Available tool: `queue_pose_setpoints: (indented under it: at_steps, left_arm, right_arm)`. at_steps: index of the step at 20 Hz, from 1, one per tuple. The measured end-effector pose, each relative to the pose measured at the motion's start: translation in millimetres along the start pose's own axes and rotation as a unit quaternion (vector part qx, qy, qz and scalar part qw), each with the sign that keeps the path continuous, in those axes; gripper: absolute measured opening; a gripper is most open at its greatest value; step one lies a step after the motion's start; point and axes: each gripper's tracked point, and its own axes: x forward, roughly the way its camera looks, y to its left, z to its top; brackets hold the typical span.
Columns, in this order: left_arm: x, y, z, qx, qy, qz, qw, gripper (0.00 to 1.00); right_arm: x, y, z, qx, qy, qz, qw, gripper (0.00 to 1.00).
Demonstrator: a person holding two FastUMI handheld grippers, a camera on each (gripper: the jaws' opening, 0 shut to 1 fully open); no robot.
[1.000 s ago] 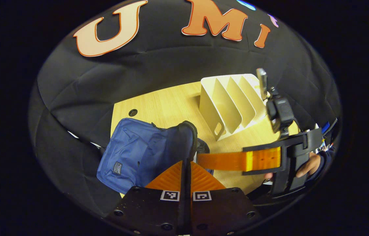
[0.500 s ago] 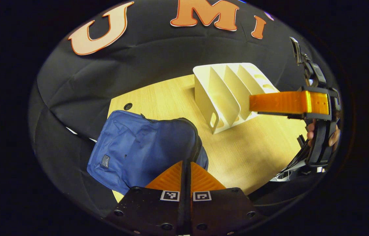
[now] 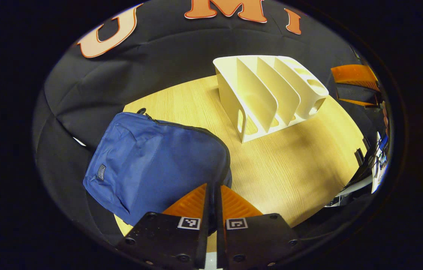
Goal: Open the schoolbag, grab two books from the bookshelf and put them into the schoolbag.
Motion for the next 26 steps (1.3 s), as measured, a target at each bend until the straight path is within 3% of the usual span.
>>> queue_pose_setpoints:
  at_steps: [3,6,8,9,12,14,17,22,26]
  left_arm:
    - [-10,2,14,-0.008,-0.025,0.035,0.999,0.18]
    - [-31,4,44,-0.026,-0.081,0.065,0.994,0.18]
    - [-46,-7,70,-0.042,-0.129,0.057,0.989,0.28]
    - [-52,-13,81,-0.044,-0.147,0.054,0.987,0.4]
    - [-70,-21,109,-0.047,-0.194,0.059,0.978,0.5]
    - [-86,-32,132,-0.054,-0.236,0.05,0.969,0.54]
    - [-109,-37,159,-0.06,-0.285,0.052,0.955,0.83]
    - [-142,-29,193,-0.088,-0.368,0.074,0.923,0.93]
    - [-173,-33,217,-0.093,-0.437,0.077,0.891,0.95]
  right_arm:
    - [-11,-7,12,-0.024,-0.021,-0.005,0.999,0.97]
    - [-21,-4,27,-0.065,-0.054,-0.005,0.996,0.97]
    - [-28,-2,36,-0.098,-0.074,-0.009,0.992,0.97]
    - [-30,0,40,-0.108,-0.083,-0.01,0.991,0.97]
    - [-35,4,47,-0.12,-0.096,-0.012,0.988,0.97]
    - [-39,6,58,-0.131,-0.117,-0.016,0.984,0.97]
    - [-53,13,82,-0.169,-0.174,-0.029,0.97,0.97]
    - [-81,26,111,-0.231,-0.254,-0.049,0.938,0.96]
    - [-85,39,118,-0.238,-0.275,-0.052,0.93,0.97]
